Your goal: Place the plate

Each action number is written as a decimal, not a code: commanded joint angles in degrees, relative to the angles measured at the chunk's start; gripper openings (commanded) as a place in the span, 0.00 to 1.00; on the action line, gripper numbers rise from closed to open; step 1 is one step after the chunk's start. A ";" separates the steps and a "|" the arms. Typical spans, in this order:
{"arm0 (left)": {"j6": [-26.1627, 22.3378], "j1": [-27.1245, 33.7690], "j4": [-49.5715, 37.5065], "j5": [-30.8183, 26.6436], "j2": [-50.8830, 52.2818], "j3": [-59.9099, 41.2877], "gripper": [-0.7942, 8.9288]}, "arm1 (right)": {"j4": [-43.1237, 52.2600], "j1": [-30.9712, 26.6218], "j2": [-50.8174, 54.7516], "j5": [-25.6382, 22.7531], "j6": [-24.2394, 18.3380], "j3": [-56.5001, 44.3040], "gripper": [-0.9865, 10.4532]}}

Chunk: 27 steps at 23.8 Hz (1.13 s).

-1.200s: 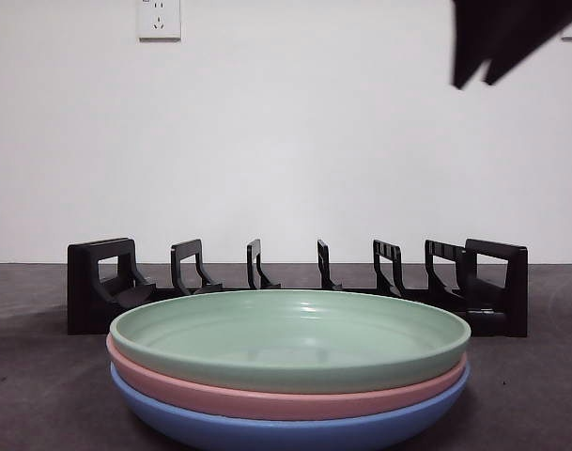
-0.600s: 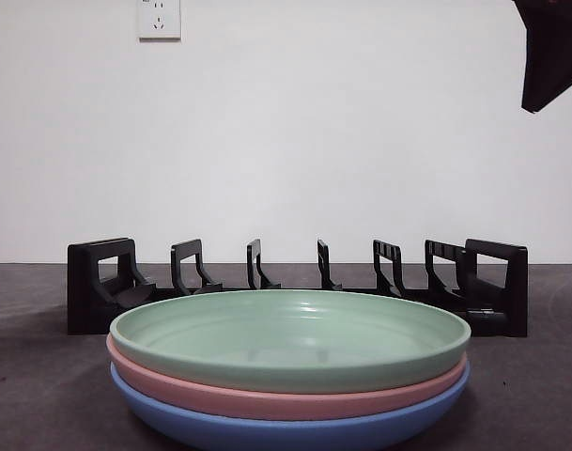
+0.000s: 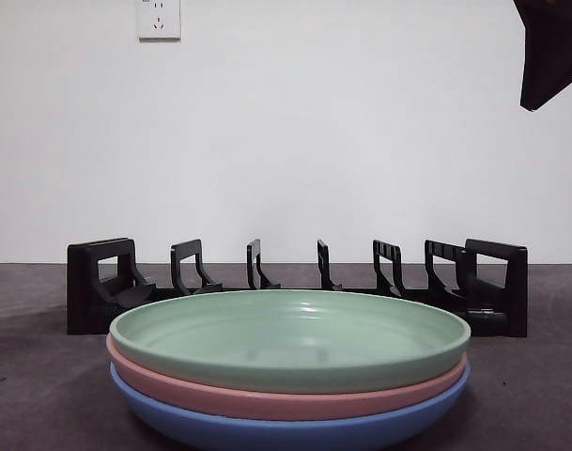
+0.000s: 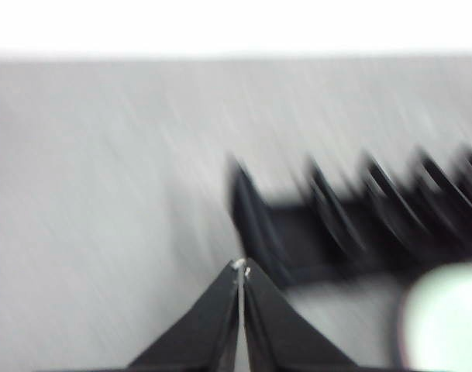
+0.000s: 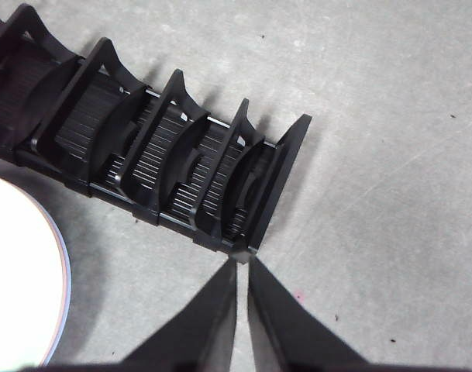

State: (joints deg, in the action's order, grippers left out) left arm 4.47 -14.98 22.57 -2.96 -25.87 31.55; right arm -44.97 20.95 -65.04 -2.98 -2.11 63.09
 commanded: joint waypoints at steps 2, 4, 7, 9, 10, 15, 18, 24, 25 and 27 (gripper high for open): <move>-3.78 7.17 -13.18 -0.28 13.27 -13.70 0.09 | 0.39 0.24 -0.42 -0.02 -0.04 0.72 0.10; -3.52 11.02 -15.15 -0.28 20.06 -20.52 0.09 | 0.39 0.24 -0.42 -0.04 -0.04 0.72 0.10; -3.48 13.68 -14.91 -0.24 25.05 -26.49 0.09 | 0.39 0.24 -0.42 -0.04 -0.04 0.72 0.10; -2.38 14.08 -15.82 -0.17 25.68 -29.20 0.09 | 0.42 0.24 -0.42 -0.04 -0.04 0.72 0.10; -1.73 14.08 -16.59 -0.15 25.70 -30.47 0.09 | 0.39 0.24 -0.42 -0.04 -0.04 0.72 0.10; -0.55 14.05 -11.67 0.13 25.62 -30.77 0.09 | 0.44 0.24 -0.42 -0.07 -0.04 0.72 0.10; -0.55 14.01 -11.69 0.20 25.38 -30.77 0.09 | 0.46 0.24 -0.42 -0.04 -0.04 0.72 0.10; -0.55 14.01 -11.74 0.17 25.42 -30.75 0.09 | 0.46 0.24 -0.42 -0.04 -0.04 0.72 0.10; -0.55 14.01 -11.74 0.17 25.42 -30.75 0.09 | 0.46 0.24 -0.42 -0.04 -0.04 0.72 0.11; -0.55 14.01 -11.74 0.17 25.42 -30.75 0.09 | 0.50 0.24 -0.42 -0.04 -0.04 0.72 0.11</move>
State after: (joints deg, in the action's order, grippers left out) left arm 3.86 -0.97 10.41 -2.83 -0.43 1.85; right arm -44.88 20.95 -64.99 -3.01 -2.11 63.09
